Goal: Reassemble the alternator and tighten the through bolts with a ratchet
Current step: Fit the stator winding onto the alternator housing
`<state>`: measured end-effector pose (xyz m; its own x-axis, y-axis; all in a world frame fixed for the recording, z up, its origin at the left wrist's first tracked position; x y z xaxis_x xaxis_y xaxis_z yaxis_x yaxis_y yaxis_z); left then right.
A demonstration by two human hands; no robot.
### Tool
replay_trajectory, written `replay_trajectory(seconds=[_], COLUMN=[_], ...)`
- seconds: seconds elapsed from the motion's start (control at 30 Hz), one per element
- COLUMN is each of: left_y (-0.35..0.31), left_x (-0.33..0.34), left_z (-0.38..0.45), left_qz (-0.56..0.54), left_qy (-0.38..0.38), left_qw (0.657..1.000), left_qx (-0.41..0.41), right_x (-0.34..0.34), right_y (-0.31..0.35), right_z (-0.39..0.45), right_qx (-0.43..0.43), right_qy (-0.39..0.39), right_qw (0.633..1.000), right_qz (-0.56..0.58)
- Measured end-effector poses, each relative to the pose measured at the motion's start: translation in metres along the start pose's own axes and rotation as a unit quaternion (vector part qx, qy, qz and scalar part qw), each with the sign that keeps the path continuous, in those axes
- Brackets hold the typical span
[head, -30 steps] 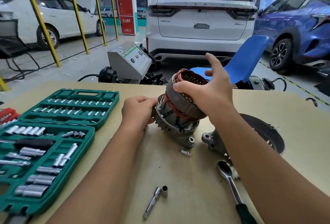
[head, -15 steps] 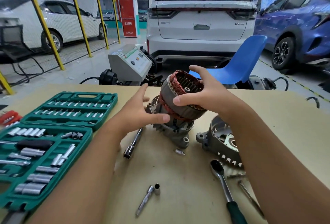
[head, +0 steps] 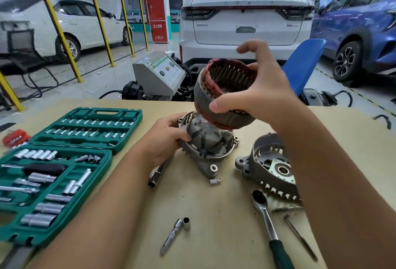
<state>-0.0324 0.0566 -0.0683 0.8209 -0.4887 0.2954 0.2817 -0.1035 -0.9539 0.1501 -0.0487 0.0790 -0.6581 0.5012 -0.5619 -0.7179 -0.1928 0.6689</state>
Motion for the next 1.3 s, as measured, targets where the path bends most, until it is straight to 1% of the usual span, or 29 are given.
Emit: replay_trajectory(seconds=[0.07,0.13,0.2,0.27,0.3,0.33,0.4,0.47,0.53,0.57,0.6,0.7,0.87,1.0,1.3], left_y=[-0.002,-0.012,-0.021,-0.029,-0.036,-0.046,-0.070,-0.087,-0.091,-0.090,-0.087,-0.080,-0.078,-0.078,-0.076], left_x=[-0.010,-0.020,-0.023,-0.017,-0.012,-0.007,0.008,0.023,0.037,0.043,0.048,0.056,0.063,0.062,0.060], left_z=[0.003,0.001,-0.001,-0.006,-0.010,-0.014,-0.024,-0.032,-0.035,-0.035,-0.035,-0.033,-0.034,-0.034,-0.032], left_qz=[0.000,0.058,0.129,0.192,0.207,0.204,0.187,0.242,0.334,0.362,0.370,0.358,0.372,0.374,0.376], left_qy=[-0.058,-0.117,-0.131,-0.109,-0.095,-0.074,-0.001,0.075,0.101,0.105,0.109,0.103,0.074,0.072,0.068], left_qw=[0.998,0.991,0.982,0.975,0.972,0.973,0.974,0.954,0.921,0.908,0.902,0.899,0.886,0.880,0.878], left_qx=[0.008,0.028,0.033,0.035,0.048,0.074,0.130,0.162,0.174,0.184,0.196,0.230,0.268,0.283,0.288], right_x=[-0.010,-0.010,-0.005,0.002,0.006,0.010,0.017,0.024,0.028,0.031,0.033,0.035,0.031,0.035,0.037], right_y=[-0.001,-0.006,-0.010,-0.013,-0.014,-0.014,-0.010,-0.003,0.005,0.008,0.011,0.012,0.000,-0.002,-0.009], right_z=[0.000,-0.003,-0.007,-0.009,-0.010,-0.011,-0.011,-0.011,-0.012,-0.012,-0.013,-0.014,-0.013,-0.012,-0.011], right_qx=[0.004,0.007,0.000,-0.011,-0.015,-0.022,-0.042,-0.071,-0.104,-0.120,-0.137,-0.167,-0.170,-0.178,-0.181], right_qy=[-0.023,-0.028,-0.017,0.004,0.016,0.028,0.050,0.066,0.073,0.075,0.077,0.079,0.086,0.089,0.105], right_qw=[0.999,0.998,0.999,0.999,0.999,0.999,0.997,0.995,0.992,0.990,0.988,0.981,0.981,0.979,0.978], right_qz=[0.034,0.052,0.049,0.034,0.029,0.027,0.028,0.026,0.015,0.005,-0.009,-0.051,-0.025,-0.032,-0.018])
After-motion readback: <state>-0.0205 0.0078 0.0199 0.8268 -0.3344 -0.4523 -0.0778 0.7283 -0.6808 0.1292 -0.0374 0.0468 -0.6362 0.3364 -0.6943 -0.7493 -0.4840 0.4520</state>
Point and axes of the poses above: each hand's wrist, its own z-axis towards the middle knuckle, its own x-axis out of the palm, y = z × x, the point moved 8 cm from there along z, towards the middle knuckle, and after that the axes turned 11 degrees about -z, right-handed, at the moved point
